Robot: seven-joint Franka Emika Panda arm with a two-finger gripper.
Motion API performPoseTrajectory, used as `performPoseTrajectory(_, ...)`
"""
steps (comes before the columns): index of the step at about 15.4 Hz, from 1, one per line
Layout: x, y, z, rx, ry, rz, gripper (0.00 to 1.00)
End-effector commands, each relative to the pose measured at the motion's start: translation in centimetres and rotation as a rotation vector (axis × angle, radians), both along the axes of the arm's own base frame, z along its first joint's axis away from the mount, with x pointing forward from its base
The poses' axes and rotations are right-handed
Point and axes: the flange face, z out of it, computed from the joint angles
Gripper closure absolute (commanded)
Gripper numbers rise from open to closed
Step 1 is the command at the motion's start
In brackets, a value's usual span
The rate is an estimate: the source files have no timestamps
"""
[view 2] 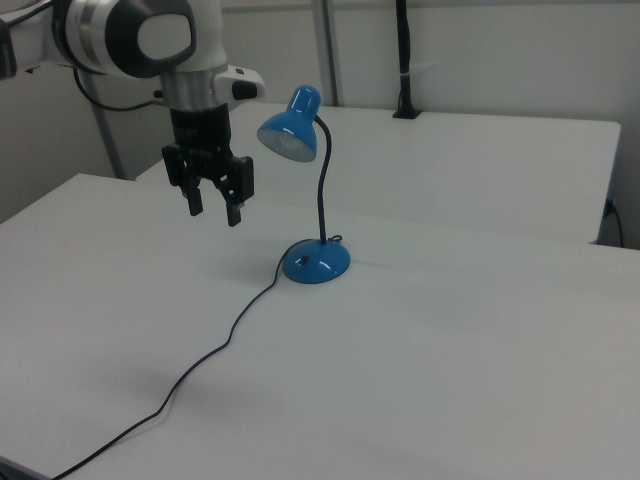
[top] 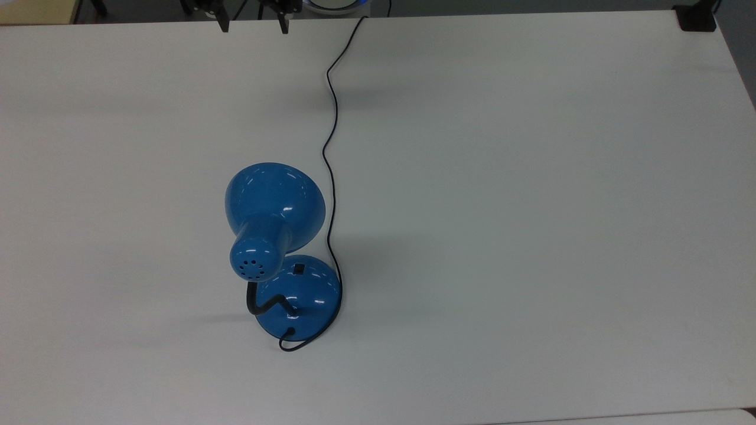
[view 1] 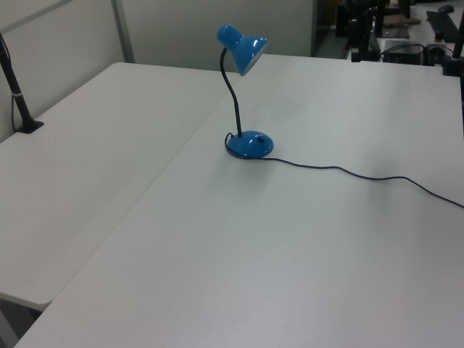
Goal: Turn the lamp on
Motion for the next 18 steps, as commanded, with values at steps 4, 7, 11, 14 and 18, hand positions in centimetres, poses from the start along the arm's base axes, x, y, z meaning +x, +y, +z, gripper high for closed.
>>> performPoseTrajectory(4, 2.3, 0.8, -1.0, 0.006, -0.064, 0.088, 1.0)
performPoseTrajectory(7, 4.9, 1.1, -3.4, 0.001, -0.135, 0.082, 1.0)
performPoseTrajectory(11, 8.5, 1.3, -7.4, -0.007, -0.23, 0.072, 1.0)
performPoseTrajectory(14, 11.3, 2.1, -11.7, -0.024, -0.286, 0.077, 1.0)
performPoseTrajectory(18, 13.2, 3.9, -14.9, -0.034, -0.34, 0.083, 1.0)
